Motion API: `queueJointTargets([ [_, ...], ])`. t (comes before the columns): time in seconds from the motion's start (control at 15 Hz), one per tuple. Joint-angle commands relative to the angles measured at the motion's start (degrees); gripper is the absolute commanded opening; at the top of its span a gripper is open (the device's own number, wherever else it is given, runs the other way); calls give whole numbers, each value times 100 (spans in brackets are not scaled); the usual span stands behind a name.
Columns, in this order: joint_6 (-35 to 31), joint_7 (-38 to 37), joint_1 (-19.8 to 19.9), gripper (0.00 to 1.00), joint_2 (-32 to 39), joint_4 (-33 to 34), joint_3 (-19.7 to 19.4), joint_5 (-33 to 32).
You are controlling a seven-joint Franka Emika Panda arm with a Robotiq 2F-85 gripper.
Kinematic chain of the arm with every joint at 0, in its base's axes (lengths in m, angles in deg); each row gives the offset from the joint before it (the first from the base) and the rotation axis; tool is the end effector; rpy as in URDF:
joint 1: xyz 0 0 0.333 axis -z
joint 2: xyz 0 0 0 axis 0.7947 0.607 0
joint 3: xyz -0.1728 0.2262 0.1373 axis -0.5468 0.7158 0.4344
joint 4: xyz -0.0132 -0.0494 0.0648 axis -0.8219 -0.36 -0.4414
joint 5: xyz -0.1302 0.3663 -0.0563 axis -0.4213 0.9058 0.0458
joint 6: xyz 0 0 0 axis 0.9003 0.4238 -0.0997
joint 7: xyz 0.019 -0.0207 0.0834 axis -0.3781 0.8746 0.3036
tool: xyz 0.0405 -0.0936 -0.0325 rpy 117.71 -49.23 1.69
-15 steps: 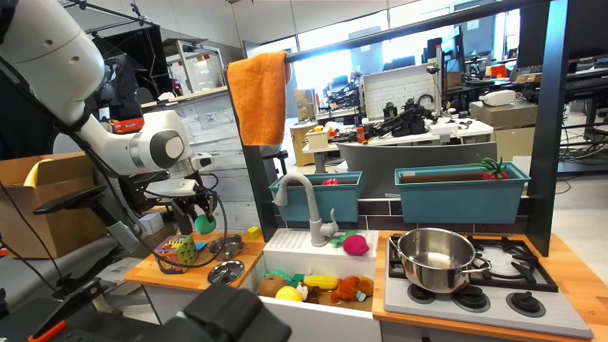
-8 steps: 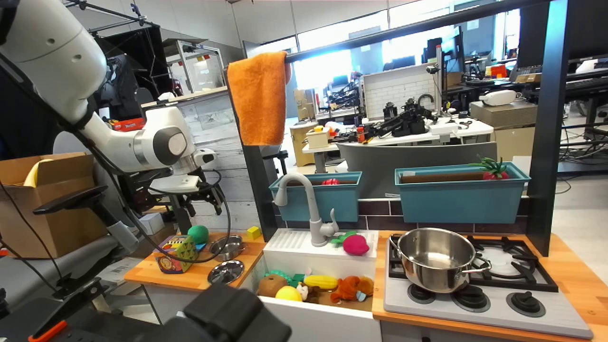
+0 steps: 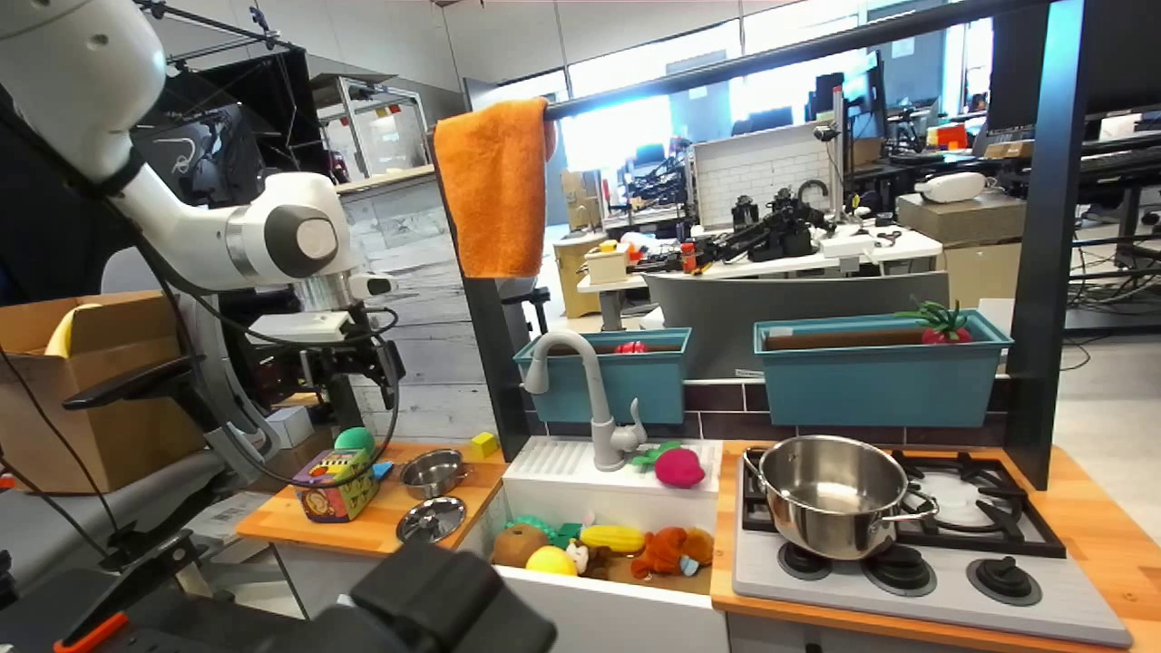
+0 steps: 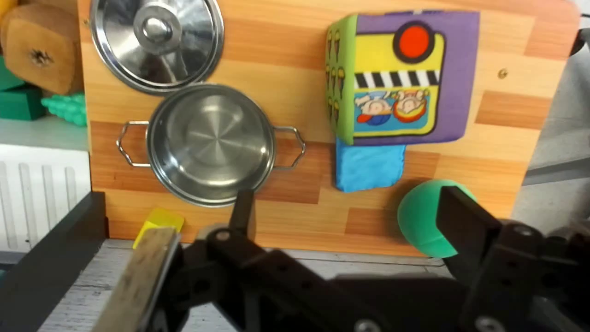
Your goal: Move the pee plush toy and pick up the cloth and drop it on the counter, then pick up the pink plush toy from the sink and put it in the pot
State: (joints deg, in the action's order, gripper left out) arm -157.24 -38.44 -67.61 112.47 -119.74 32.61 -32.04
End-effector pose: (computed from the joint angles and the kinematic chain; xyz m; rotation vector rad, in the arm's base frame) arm 0.6480 0.2094 0.1245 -3.0878 -0.2739 0.0074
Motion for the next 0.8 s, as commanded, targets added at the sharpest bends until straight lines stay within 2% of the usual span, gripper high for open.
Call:
queueJointTargets([
  [0.0, 222, 88, 370, 100, -993, -1234, 273, 296],
  [0.07, 142, 141, 472, 100, -1187, -1498, 327, 384],
  [0.27, -990, 366, 948, 100, -1971, -2461, 525, 927],
  [0.73, -3047, 1060, 1907, 100, -3796, -4076, 1036, 2162],
])
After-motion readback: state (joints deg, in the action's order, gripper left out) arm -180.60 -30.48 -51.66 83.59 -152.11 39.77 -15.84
